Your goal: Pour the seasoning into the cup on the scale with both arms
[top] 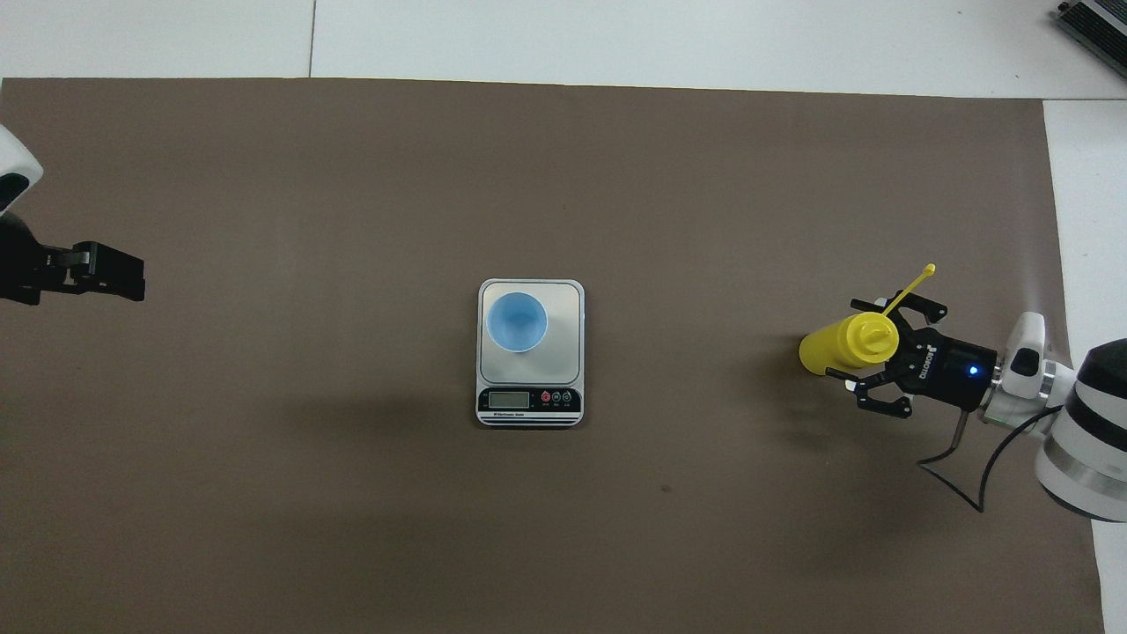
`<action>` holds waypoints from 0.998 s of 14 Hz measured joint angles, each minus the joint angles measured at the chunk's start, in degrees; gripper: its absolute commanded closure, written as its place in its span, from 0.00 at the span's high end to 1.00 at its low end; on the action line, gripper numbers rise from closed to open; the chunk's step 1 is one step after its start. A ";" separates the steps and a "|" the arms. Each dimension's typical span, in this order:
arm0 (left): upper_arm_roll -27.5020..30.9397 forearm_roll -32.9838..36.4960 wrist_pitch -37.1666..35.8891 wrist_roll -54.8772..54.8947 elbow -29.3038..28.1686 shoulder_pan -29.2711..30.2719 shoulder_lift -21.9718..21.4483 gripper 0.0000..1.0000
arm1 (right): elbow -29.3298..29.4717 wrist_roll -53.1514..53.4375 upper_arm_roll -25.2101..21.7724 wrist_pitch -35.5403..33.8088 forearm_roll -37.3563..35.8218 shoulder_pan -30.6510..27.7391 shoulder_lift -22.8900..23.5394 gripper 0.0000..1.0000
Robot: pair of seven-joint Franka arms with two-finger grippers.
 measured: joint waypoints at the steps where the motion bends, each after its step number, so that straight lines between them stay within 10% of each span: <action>1: 0.00 0.00 0.00 0.00 0.00 0.00 0.00 1.00 | 0.27 0.71 0.00 0.18 -0.23 0.04 -0.32 1.00; 14: 0.00 0.00 0.00 0.00 0.00 0.00 0.00 1.00 | 1.40 17.74 0.02 4.17 -17.72 0.16 -11.40 1.00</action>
